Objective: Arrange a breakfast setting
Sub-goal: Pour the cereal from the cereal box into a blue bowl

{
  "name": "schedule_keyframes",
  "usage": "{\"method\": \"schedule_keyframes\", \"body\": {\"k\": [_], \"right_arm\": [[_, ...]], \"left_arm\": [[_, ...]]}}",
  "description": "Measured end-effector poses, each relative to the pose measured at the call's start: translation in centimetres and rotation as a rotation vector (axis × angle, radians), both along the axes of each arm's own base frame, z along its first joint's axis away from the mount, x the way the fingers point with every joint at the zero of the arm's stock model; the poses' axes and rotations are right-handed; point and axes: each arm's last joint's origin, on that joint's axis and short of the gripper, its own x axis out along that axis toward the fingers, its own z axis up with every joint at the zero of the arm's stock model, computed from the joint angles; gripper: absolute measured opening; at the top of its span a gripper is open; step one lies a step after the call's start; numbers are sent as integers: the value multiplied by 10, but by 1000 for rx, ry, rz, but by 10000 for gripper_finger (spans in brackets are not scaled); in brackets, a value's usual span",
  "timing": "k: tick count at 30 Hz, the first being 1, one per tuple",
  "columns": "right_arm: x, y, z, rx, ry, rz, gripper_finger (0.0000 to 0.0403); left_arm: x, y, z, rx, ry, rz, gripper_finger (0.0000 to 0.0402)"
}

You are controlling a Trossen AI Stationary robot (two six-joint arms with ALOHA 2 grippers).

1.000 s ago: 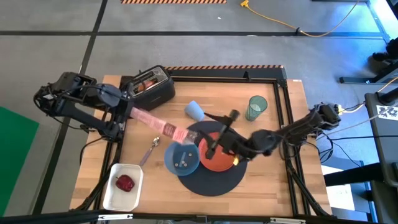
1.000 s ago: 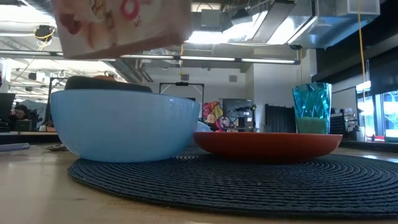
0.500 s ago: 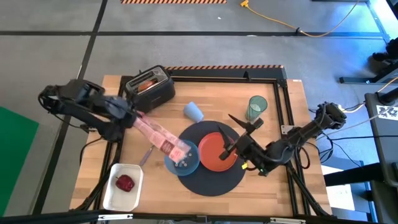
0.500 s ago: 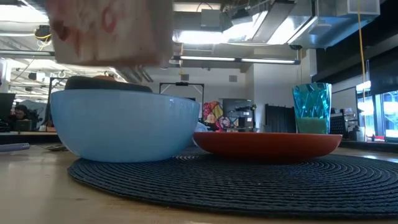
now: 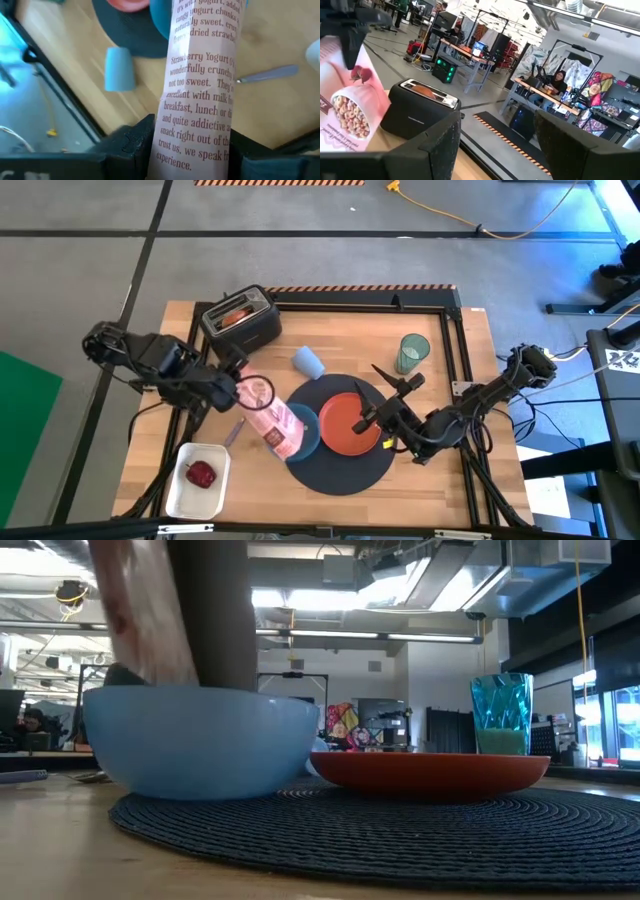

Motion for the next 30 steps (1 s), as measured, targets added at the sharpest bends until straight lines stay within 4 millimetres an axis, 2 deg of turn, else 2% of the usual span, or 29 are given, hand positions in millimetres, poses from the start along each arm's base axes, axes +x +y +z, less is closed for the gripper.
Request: {"method": "schedule_keyframes", "body": {"k": [4, 8, 14, 18, 30], "right_arm": [[0, 0, 0, 0, 0, 0, 239], [0, 0, 0, 0, 0, -1, 239], [2, -3, 0, 1, -4, -5, 239], [4, -7, 0, 1, -5, -16, 239], [5, -10, 0, 2, -7, -25, 239]], "left_arm": [[5, -10, 6, 13, -13, -49, 145], [9, -22, 3, 34, 5, -97, 145], [16, -39, -5, 197, 18, -208, 145], [19, -45, -8, 282, 19, -254, 145], [13, -56, -7, 336, -2, -320, 145]]}}
